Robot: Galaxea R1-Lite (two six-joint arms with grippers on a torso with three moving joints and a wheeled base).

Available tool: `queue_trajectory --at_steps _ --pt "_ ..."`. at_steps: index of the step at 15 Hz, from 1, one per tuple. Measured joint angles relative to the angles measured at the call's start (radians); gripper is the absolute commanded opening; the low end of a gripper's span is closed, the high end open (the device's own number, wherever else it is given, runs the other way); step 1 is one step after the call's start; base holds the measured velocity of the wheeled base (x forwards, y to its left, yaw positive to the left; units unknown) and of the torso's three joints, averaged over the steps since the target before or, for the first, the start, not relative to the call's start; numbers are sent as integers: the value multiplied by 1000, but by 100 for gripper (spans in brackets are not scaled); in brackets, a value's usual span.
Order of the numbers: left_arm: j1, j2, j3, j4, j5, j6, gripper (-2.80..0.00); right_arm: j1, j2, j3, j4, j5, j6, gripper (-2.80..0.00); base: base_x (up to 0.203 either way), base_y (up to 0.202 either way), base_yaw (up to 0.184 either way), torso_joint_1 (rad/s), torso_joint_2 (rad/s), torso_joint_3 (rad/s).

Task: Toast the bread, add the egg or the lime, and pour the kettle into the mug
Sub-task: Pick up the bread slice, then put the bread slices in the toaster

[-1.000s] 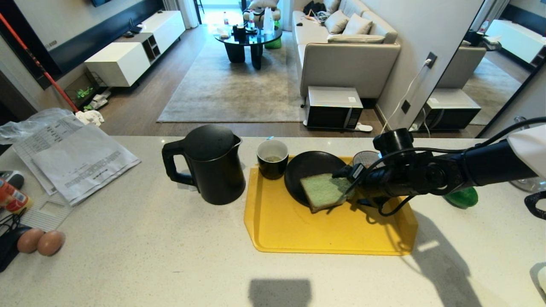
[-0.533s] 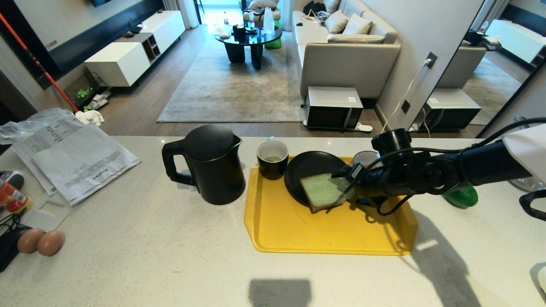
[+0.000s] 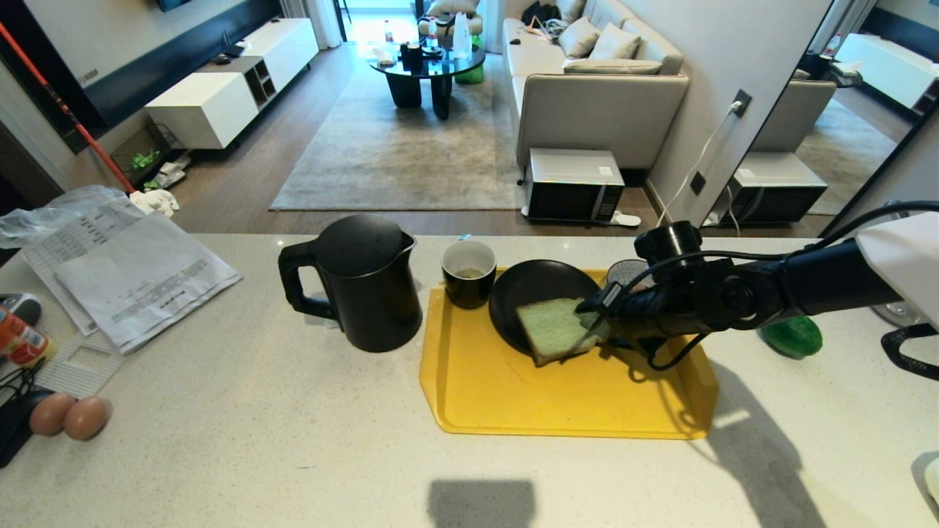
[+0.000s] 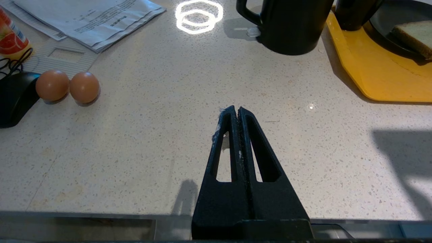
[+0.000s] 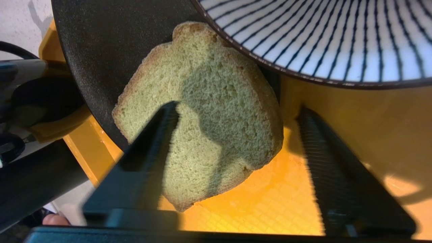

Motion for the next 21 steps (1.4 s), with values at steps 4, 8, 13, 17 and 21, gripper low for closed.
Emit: queue_trajectory --at_steps 4,8,13,17,21 --pt "0 0 0 0 0 0 -280 -14 -7 -3 18 -1 0 -280 0 0 0 0 0 0" --pt "0 0 0 0 0 0 -280 -36 -30 19 34 0 -5 -280 0 0 0 0 0 0" --pt "0 0 0 0 0 0 -280 -55 -63 77 32 2 -23 -280 0 0 0 0 0 0" --pt "0 0 0 0 0 0 -280 -58 -119 138 34 42 -23 -280 0 0 0 0 0 0" --pt "0 0 0 0 0 0 -280 -55 -253 219 50 110 -27 -280 0 0 0 0 0 0"
